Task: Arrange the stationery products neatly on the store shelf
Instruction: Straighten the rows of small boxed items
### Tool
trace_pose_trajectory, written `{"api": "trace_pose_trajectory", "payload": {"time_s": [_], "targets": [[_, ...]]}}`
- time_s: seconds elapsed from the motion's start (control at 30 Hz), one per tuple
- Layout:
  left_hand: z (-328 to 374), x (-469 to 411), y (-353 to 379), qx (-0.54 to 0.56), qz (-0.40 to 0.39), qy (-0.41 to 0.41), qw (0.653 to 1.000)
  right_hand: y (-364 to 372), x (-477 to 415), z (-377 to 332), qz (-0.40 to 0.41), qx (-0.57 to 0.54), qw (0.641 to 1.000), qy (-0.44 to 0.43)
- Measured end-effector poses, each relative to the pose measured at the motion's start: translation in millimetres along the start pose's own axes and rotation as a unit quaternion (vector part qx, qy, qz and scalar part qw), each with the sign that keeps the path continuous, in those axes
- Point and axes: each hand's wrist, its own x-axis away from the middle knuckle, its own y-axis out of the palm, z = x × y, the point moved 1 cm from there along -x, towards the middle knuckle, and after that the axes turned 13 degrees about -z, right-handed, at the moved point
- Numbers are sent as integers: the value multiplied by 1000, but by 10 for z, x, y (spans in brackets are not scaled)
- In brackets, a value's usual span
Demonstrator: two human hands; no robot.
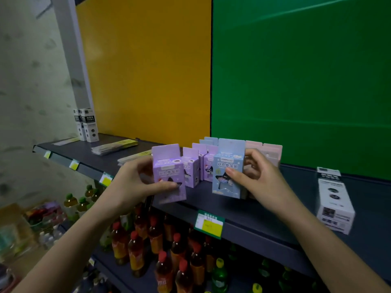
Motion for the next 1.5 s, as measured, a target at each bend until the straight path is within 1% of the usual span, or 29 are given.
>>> {"api": "trace_pose_trajectory", "payload": {"time_s": [0.2,0.3,0.5,0.6,0.7,0.8,0.93,1.07,1.2,1.5], "targets": [[-133,-460,-46,25,-46,72,996,-98,-235,-39,28,12,1000,-5],[-153,-671,-47,55,-72,88,992,-163,-285,-60,45,10,999,-2],[-151,-1094,-57,54,-151,114,980,-287,-329,-93,96,23,995,5],[-149,-1273,-60,58,-204,131,968,-318,-336,-94,130,25,991,13],[-147,-1420,-46,61,-238,152,958,-317,-353,-113,150,46,987,26],[-166,-1540,-32,36,-254,183,949,-280,-386,-144,179,62,981,41],[-224,-1683,-50,0,-285,198,938,-204,-437,-227,225,59,971,53],[-304,-1784,-37,-35,-318,214,923,-120,-479,-276,250,73,963,71],[-392,-1830,61,-59,-332,215,916,-80,-525,-258,261,74,958,92],[-466,-1857,131,-213,-311,236,896,-68,-739,-251,248,95,954,142]]}}
